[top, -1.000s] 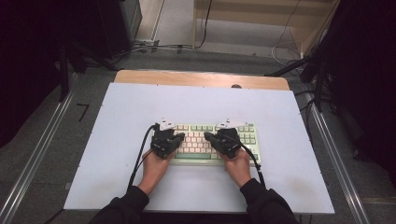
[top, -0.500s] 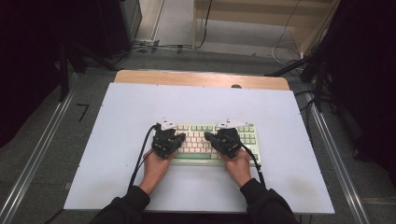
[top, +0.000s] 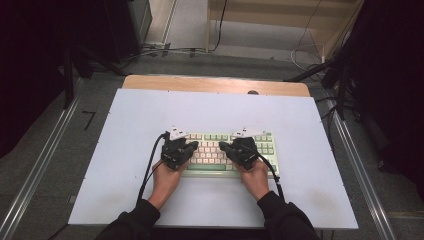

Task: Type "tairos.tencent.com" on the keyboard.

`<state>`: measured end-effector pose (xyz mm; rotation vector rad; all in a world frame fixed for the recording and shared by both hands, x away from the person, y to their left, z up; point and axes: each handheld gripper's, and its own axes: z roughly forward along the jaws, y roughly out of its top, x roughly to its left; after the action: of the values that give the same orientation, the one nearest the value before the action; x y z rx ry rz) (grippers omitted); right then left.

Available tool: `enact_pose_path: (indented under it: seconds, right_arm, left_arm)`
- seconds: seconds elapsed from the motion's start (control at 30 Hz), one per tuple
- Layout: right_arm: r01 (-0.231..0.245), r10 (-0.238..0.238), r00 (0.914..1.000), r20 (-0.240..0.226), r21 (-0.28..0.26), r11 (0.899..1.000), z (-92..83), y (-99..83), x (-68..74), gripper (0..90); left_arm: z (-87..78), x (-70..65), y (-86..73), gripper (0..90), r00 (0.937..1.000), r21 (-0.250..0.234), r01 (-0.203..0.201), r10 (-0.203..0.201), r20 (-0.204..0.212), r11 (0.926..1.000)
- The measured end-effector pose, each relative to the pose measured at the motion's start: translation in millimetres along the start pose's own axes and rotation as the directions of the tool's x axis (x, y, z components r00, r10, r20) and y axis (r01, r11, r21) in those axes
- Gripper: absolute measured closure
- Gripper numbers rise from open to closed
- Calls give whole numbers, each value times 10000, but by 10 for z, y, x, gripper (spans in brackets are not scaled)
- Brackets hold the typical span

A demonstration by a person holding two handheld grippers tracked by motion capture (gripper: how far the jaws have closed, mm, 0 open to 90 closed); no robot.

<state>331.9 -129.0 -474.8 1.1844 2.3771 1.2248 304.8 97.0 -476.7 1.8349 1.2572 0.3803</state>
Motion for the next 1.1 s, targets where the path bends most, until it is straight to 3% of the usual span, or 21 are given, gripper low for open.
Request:
enact_pose_path:
  seconds: [0.33, 1.1]
  right_arm:
    - [4, -4, 10000, -9, 4, 10000, -4, 0, -1, 873]
    - [-84, 84, 9999, 87, 25, 10000, -36, -17, -30, 874]
  left_arm:
    - [-59, 18, 5, 900, 10000, -246, 56, -58, -60, 9997]
    - [-156, 86, -43, 900, 9998, -289, 131, -135, -145, 9995]
